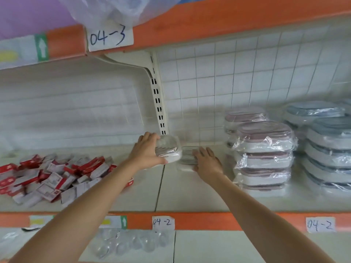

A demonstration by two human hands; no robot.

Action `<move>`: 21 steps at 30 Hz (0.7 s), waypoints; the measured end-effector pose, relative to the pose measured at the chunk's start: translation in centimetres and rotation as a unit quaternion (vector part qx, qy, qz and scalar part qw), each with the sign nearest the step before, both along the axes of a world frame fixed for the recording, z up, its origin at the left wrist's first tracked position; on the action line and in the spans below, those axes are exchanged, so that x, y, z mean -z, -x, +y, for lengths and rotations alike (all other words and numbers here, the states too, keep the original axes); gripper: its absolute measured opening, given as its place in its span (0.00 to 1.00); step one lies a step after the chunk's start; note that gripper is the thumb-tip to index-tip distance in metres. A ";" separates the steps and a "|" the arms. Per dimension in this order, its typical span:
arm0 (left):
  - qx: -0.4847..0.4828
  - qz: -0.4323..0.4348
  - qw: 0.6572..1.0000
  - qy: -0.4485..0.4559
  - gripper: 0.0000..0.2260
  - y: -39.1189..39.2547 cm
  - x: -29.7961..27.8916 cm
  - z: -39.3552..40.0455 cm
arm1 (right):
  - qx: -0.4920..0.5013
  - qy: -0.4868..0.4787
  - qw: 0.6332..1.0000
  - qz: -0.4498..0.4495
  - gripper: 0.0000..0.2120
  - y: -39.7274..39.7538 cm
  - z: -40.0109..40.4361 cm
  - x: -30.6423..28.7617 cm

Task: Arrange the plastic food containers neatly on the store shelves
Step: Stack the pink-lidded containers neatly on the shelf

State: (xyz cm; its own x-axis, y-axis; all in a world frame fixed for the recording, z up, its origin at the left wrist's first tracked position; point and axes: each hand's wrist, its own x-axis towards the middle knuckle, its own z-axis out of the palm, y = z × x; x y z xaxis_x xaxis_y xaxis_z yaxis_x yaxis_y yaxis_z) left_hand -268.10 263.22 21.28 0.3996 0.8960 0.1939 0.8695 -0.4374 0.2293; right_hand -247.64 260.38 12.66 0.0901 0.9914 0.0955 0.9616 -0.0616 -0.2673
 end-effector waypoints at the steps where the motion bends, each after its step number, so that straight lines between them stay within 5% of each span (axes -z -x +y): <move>1: 0.019 0.004 1.000 0.001 0.36 -0.3 -0.1 0.7 | 0.001 0.014 1.000 0.010 0.32 0.0 0.3 -0.2; 4: 0.070 0.009 0.997 -0.011 0.37 -1.2 -0.4 3.3 | 0.046 0.035 0.996 0.071 0.41 -0.2 1.7 -2.0; 10: 0.132 -0.028 0.991 0.006 0.35 -4.4 1.0 5.9 | 0.010 -0.007 0.989 0.147 0.37 -0.7 2.3 -6.5; 16: 0.212 0.047 0.974 0.058 0.39 -5.9 3.0 7.1 | -0.030 0.045 0.998 -0.024 0.26 -0.7 1.7 -6.8; 21: 0.198 0.007 0.975 0.098 0.44 -3.7 3.1 8.1 | -0.008 0.007 0.999 -0.035 0.17 -0.7 1.6 -6.4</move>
State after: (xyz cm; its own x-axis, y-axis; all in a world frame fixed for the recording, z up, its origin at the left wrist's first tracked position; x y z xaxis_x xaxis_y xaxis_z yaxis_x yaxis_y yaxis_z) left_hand -264.35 271.28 18.18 0.7227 0.6907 0.0258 0.6454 -0.6878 0.3322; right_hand -246.90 261.95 19.03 0.0685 0.9939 0.0867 0.9789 -0.0502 -0.1982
